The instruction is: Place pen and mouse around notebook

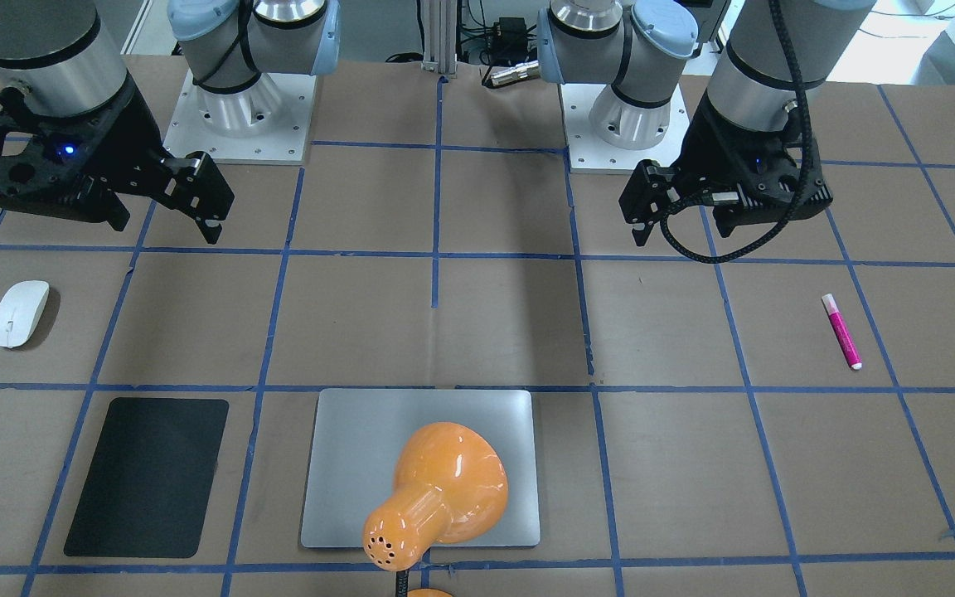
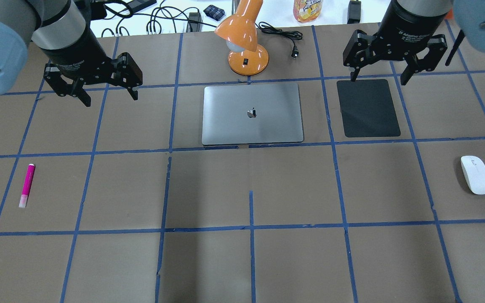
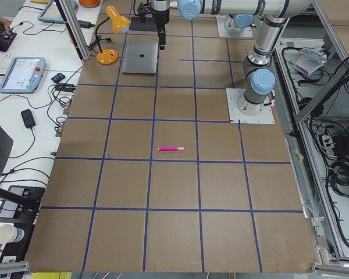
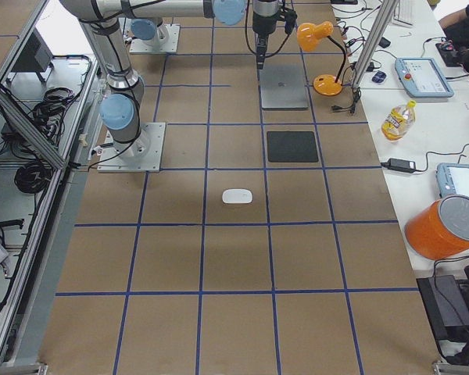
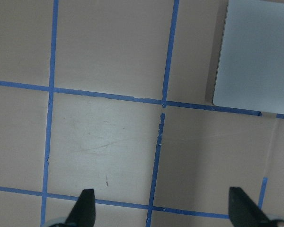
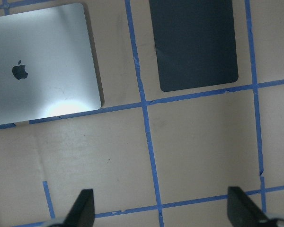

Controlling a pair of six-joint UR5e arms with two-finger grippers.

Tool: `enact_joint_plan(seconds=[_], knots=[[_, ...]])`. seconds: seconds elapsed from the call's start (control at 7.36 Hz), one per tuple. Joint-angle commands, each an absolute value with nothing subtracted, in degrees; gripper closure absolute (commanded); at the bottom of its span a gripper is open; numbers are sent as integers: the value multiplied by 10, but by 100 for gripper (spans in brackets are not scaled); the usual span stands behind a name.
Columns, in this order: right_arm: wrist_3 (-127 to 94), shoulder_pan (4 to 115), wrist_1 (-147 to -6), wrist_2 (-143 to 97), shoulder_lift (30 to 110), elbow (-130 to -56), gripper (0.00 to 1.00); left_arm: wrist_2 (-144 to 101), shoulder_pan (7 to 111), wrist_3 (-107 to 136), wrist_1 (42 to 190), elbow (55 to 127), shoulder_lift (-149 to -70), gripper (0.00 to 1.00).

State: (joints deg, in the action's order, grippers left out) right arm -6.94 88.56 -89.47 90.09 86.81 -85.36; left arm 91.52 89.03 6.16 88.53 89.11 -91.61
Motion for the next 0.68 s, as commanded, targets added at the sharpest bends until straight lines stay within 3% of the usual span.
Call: enact_joint_plan(seconds=[0.0, 0.27, 0.54], knots=[[-47, 867, -895, 911, 866, -847, 0, 921, 882, 50, 884, 893, -913, 0], [36, 783, -884, 911, 871, -846, 0, 920, 806, 11, 894, 915, -917, 0], [193, 712, -886, 934, 871, -848, 0, 917, 636, -128, 865, 988, -931, 0]])
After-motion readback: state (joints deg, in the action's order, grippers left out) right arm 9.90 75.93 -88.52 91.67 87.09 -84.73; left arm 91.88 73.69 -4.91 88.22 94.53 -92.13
